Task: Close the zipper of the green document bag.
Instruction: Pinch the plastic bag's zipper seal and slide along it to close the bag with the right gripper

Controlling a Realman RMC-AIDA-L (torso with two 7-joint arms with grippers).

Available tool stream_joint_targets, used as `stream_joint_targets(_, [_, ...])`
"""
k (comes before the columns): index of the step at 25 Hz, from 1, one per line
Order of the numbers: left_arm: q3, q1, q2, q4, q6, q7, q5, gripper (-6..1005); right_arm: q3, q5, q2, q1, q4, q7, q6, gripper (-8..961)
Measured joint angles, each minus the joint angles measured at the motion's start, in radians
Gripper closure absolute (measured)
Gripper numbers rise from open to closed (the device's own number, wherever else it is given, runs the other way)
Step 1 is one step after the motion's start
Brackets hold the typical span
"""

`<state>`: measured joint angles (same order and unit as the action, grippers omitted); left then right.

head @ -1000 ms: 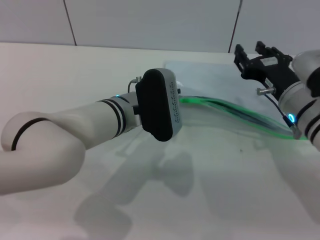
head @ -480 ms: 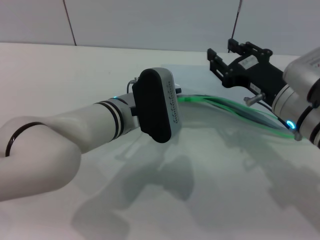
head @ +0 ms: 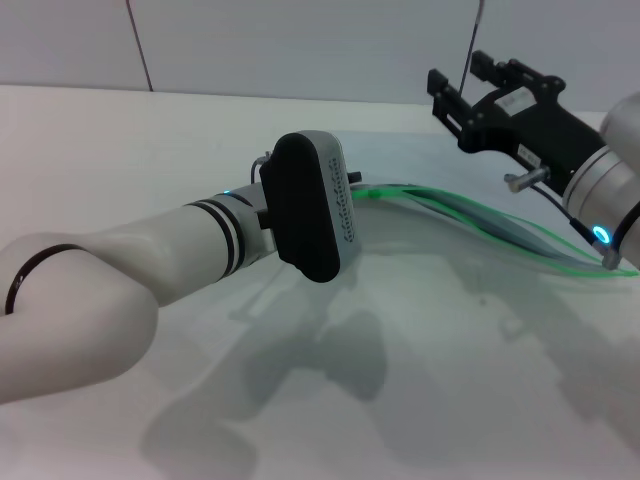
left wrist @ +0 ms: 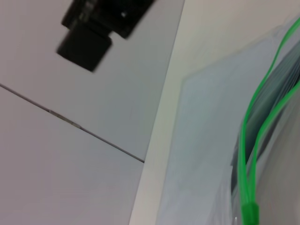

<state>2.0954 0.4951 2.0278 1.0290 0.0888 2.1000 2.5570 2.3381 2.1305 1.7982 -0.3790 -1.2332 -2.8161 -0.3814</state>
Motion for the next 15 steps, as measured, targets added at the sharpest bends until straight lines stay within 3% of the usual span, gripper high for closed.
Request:
stream_joint_targets(10, [0.0,0.0,0.0,0.002,-0.007,0.0,-0.006,945,-0.023,-0.119,0.023,0.015,-0.002,0.0,-0.053,432])
stream_joint_targets(15, [-0.001,0.005,0.0,0.002,-0.007,0.004,-0.007,945,-0.064,-0.185,0.026,0.007,0.019,-0.002,0.013,432])
